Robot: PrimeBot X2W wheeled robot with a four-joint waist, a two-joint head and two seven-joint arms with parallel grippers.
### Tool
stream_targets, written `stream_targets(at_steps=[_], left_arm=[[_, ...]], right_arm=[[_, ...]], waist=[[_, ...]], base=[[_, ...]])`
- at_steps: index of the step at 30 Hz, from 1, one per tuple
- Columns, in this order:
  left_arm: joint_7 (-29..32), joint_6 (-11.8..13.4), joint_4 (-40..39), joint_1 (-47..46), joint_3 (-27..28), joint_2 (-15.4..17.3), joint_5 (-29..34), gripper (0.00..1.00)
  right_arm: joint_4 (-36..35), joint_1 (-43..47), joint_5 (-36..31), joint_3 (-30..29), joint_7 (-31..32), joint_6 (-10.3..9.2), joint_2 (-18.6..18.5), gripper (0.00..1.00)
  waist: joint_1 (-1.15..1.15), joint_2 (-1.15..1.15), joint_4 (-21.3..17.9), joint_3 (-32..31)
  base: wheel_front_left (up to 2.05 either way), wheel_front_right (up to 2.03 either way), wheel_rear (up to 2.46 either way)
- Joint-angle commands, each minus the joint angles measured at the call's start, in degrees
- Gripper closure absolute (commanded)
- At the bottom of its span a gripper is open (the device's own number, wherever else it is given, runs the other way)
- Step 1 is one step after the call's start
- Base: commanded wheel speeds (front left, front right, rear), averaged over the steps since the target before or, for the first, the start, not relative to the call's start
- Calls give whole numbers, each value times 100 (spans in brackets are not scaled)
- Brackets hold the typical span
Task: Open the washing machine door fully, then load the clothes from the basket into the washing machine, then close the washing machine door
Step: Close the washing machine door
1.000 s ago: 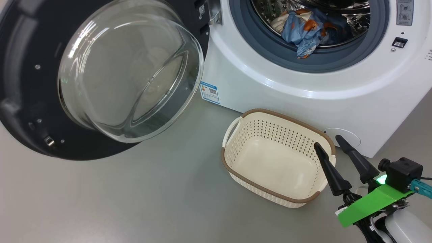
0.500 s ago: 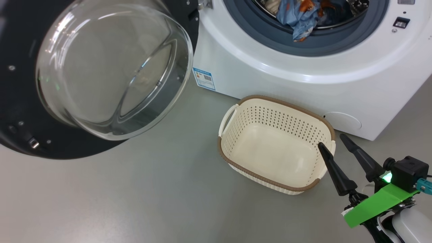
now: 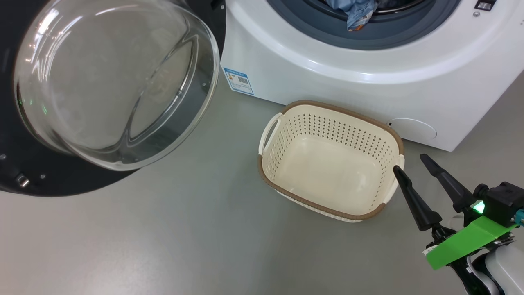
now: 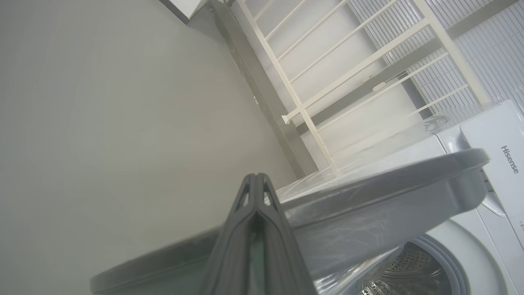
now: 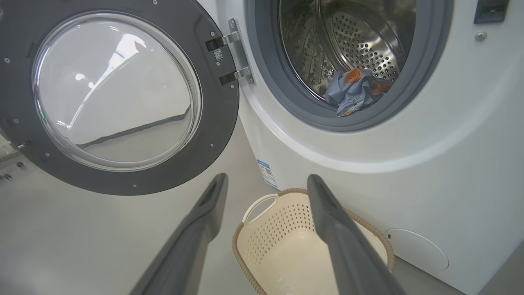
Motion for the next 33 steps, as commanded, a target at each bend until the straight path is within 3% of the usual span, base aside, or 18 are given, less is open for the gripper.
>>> stream_targets(at_steps=[1,13,33], left_arm=[[99,-38,-121,-125,67,420,-85,100],[843,-38,-352,102,-268,478,-428,100],[2206,-38,-1422,772,-856,600,-836,100]], right_arm=[[-155,-56,-46,56,-46,32,-103,0],[-107,-86,-66,37,-46,32,-40,0],[-41,276,-109,-335,-46,32,211,0]], waist=[[0,0,-7,11],[0,0,-10,-82],[0,0,-216,-760]], base=[[0,0,0],[0,0,0],[0,0,0]])
